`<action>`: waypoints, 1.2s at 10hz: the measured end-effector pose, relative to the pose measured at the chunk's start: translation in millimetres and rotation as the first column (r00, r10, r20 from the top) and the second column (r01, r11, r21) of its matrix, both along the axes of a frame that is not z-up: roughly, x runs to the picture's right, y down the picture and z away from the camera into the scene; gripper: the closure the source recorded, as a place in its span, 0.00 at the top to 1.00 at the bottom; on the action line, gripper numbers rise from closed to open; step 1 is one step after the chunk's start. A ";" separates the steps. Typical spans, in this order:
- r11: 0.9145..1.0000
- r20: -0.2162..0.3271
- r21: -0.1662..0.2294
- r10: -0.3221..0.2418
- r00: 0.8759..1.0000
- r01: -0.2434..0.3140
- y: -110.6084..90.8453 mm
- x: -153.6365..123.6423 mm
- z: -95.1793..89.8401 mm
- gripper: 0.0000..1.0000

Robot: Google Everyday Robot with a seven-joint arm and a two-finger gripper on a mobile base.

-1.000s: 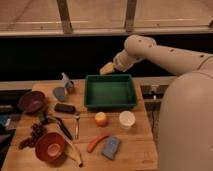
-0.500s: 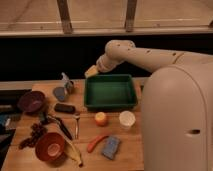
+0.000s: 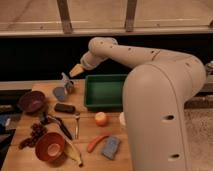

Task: Wipe table surface with towel

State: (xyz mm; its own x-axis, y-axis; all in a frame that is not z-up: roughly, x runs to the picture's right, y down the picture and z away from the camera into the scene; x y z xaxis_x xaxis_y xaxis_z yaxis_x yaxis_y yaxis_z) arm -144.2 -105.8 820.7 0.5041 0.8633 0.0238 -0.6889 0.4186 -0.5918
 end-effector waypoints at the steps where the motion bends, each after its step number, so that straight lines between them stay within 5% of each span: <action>1: 1.000 0.000 0.000 0.000 1.000 0.000 -0.2 0.0 0.0 0.80; 4: 1.000 -0.005 -0.002 -0.012 1.000 0.012 1.4 0.8 1.3 0.80; 12: 0.987 0.023 0.064 -0.151 0.988 0.150 15.7 -72.3 44.1 0.80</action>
